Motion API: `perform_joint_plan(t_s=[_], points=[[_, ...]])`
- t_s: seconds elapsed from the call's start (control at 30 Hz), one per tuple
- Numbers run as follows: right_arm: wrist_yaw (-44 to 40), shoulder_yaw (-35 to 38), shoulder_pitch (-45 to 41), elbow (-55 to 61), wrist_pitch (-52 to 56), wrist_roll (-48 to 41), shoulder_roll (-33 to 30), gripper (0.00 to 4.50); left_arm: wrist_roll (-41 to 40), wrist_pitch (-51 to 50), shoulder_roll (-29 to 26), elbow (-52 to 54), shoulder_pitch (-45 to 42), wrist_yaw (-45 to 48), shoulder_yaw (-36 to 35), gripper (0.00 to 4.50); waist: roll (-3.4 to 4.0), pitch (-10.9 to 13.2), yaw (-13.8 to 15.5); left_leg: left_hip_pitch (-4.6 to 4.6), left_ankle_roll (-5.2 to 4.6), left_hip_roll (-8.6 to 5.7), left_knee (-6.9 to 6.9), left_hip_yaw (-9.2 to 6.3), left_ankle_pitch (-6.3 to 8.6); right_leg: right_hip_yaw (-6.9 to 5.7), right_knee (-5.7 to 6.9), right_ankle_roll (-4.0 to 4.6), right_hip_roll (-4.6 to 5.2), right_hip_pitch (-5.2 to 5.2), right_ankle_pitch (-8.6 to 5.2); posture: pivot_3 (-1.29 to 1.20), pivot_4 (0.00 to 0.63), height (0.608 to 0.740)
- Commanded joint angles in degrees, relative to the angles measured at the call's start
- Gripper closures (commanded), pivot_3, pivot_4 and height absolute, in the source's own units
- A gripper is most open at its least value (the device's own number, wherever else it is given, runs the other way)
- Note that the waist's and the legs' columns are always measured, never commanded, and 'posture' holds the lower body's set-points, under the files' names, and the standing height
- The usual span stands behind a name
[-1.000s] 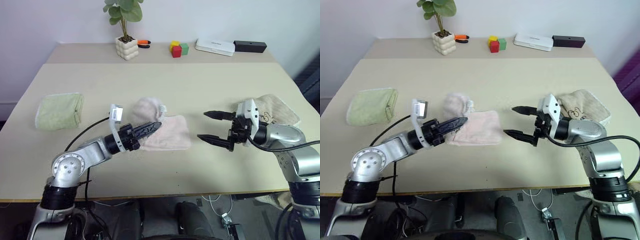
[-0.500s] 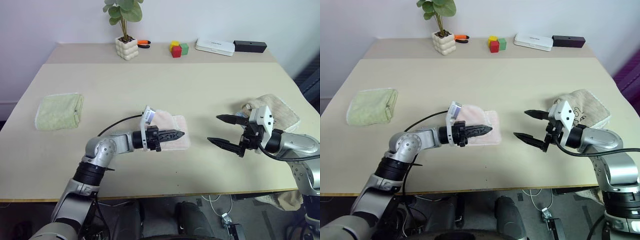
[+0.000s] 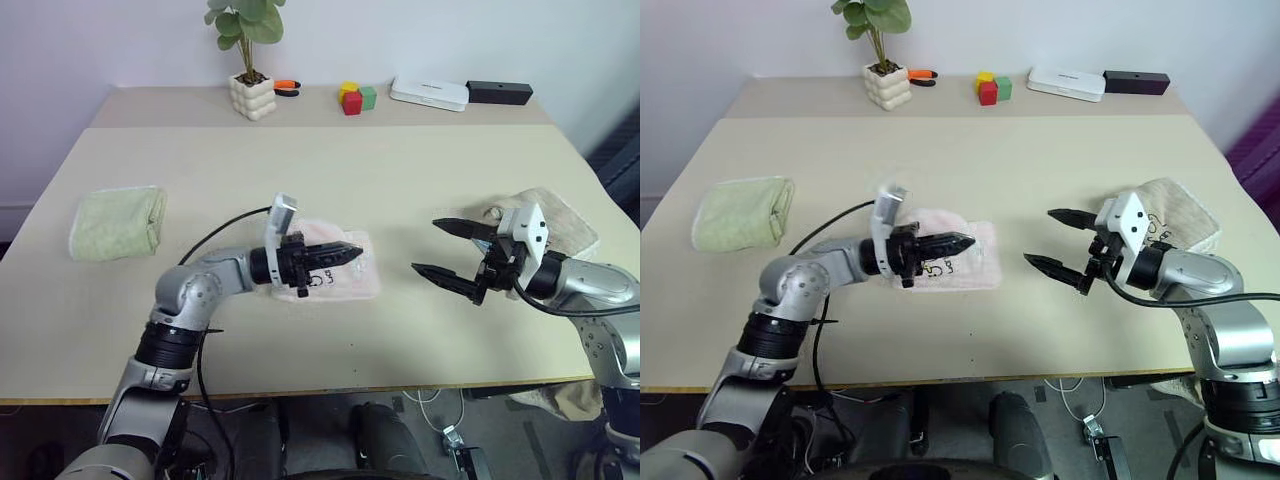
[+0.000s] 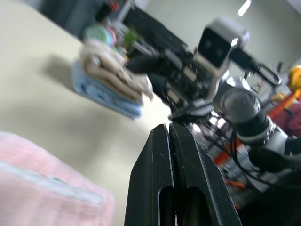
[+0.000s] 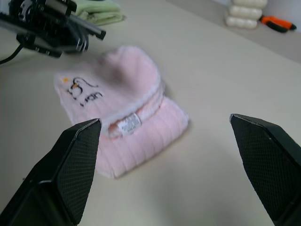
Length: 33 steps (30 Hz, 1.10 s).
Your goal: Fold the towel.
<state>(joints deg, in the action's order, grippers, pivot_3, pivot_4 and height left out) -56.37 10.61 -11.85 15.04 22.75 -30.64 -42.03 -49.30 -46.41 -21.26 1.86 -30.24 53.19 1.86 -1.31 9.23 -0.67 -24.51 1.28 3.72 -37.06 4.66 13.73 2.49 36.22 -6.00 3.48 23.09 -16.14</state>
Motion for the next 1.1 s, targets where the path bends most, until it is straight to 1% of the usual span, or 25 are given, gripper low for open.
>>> perform_joint_plan(t_s=[0.03, 0.13, 0.23, 0.3, 0.37, 0.4, 0.5, 0.53, 0.63, 0.67, 0.77, 0.8, 0.9, 1.1], points=[[1.37, -1.52, -2.55, 1.07, 0.72, -1.57, 2.32, 0.0, -1.86, -0.22, -2.75, 2.91, 0.88, -2.98, -7.27, 4.48, 0.0, 0.0, -0.06, 0.0, 0.0, 0.02, 0.0, -0.01, 0.0, 0.0, 0.01, -0.09, -0.02, 0.0, 0.05, 0.0, 0.15, 0.735], [3.86, -3.89, -4.51, 1.51, 1.0, -1.03, 5.69, 0.0, -0.95, 1.04, -3.81, 3.4, 2.7, -5.0, -10.31, 4.48, 0.01, 0.0, -0.05, 0.01, 0.0, 0.02, 0.01, -0.01, 0.0, -0.01, 0.03, -0.13, -0.03, 0.01, 0.06, 0.0, 0.15, 0.735], [6.06, -7.99, -5.97, 3.21, 2.02, -0.16, 9.16, 0.0, -1.67, 1.26, -4.19, 4.42, 5.42, -7.35, -13.9, 4.48, 0.01, 0.0, 0.0, 0.0, 0.0, 0.02, 0.0, 0.01, 0.0, -0.01, 0.05, -0.14, -0.02, 0.01, 0.07, 0.0, 0.15, 0.735], [6.95, -9.51, -6.69, 3.0, 1.67, 1.34, 10.01, 0.0, -1.97, 1.05, -4.27, 5.5, 6.86, -8.06, -14.65, 4.48, 0.0, 0.0, 0.19, 0.0, 0.01, 0.03, 0.0, 0.0, 0.0, -0.01, 0.08, -0.15, -0.02, 0.01, 0.07, 0.0, 0.15, 0.735], [6.61, -13.29, -6.66, 2.46, -2.25, 6.79, 9.08, 0.0, -1.54, 1.23, -4.66, 6.58, 8.95, -8.55, -15.16, 4.48, 0.0, 0.0, 0.19, -0.02, 0.02, 0.01, -0.03, 0.01, -0.01, -0.03, 0.09, -0.14, 0.01, 0.01, 0.06, 0.0, 0.15, 0.735], [6.34, -14.47, -6.6, 2.25, -3.37, 8.11, 9.06, 0.0, -1.48, 1.02, -4.85, 7.04, 9.9, -8.9, -15.35, 4.48, 0.0, 0.0, 0.13, -0.02, 0.02, 0.01, -0.05, 0.04, -0.01, -0.03, 0.08, -0.13, 0.02, 0.01, 0.06, 0.0, 0.15, 0.735], [6.33, -15.34, -6.99, 2.36, -4.01, 8.34, 10.05, 0.0, -1.49, 1.61, -4.9, 7.63, 11.25, -9.29, -15.83, 4.48, 0.0, 0.0, 0.06, 0.0, 0.02, 0.02, -0.03, 0.05, -0.01, -0.03, 0.09, -0.09, 0.02, 0.01, 0.04, 0.0, 0.15, 0.735], [6.24, -15.94, -7.15, 1.96, -5.92, 10.17, 9.67, 0.0, -1.94, 1.19, -4.88, 7.73, 11.38, -9.65, -16.01, 4.48, 0.0, 0.01, 0.08, 0.0, 0.02, 0.02, -0.03, 0.03, -0.01, -0.03, 0.1, -0.1, 0.01, 0.01, 0.04, 0.0, 0.15, 0.735], [5.64, -20.69, -8.1, -1.6, -18.83, 23.01, 5.44, 0.0, -2.7, 0.86, -4.65, 8.01, 11.66, -10.45, -16.26, 4.48, 0.0, 0.0, 0.06, 0.0, 0.02, 0.01, -0.05, 0.05, -0.01, -0.03, 0.1, -0.1, 0.01, 0.01, 0.04, 0.0, 0.15, 0.735], [5.6, -21.67, -8.67, -2.96, -22.18, 26.03, 4.35, 0.0, -2.86, 0.7, -4.61, 8.04, 11.77, -10.6, -16.14, 4.48, 0.0, 0.01, 0.09, 0.0, 0.02, 0.01, -0.05, 0.06, -0.01, -0.02, 0.1, -0.09, 0.02, 0.02, 0.04, 0.0, 0.15, 0.735], [6.45, -22.51, -10.29, -6.25, -28.9, 30.47, 3.19, 0.0, -2.83, 0.85, -4.39, 8.02, 11.87, -10.77, -15.69, 4.48, 0.0, 0.01, -0.03, 0.0, 0.02, 0.0, -0.05, 0.07, -0.01, -0.02, 0.1, -0.02, 0.02, 0.03, 0.0, 0.0, 0.15, 0.735], [7.32, -22.96, -11.04, -7.94, -32.42, 33.46, 2.34, 0.0, -2.99, 0.79, -4.17, 8.0, 11.78, -10.89, -15.57, 4.48, 0.0, 0.01, -0.04, 0.0, 0.02, 0.01, -0.05, 0.06, -0.01, -0.02, 0.11, -0.07, 0.0, 0.03, 0.03, 0.0, 0.15, 0.735], [8.6, -22.76, -12.5, -10.72, -36.42, 35.87, 2.44, 0.0, -2.8, 0.89, -3.68, 8.13, 11.62, -10.95, -14.94, 4.48, 0.0, 0.01, -0.05, 0.01, 0.03, 0.01, -0.05, 0.07, -0.02, -0.02, 0.12, -0.13, 0.0, 0.04, 0.06, 0.0, 0.15, 0.735], [7.57, -24.07, -11.95, -12.35, -42.13, 39.2, 1.07, 0.0, -2.5, 1.02, -3.53, 7.71, 11.29, -10.8, -14.69, 4.48, 0.0, 0.01, 0.02, 0.01, 0.05, 0.02, -0.05, 0.07, -0.03, -0.02, 0.13, -0.15, -0.01, 0.03, 0.07, 0.0, 0.15, 0.735]])
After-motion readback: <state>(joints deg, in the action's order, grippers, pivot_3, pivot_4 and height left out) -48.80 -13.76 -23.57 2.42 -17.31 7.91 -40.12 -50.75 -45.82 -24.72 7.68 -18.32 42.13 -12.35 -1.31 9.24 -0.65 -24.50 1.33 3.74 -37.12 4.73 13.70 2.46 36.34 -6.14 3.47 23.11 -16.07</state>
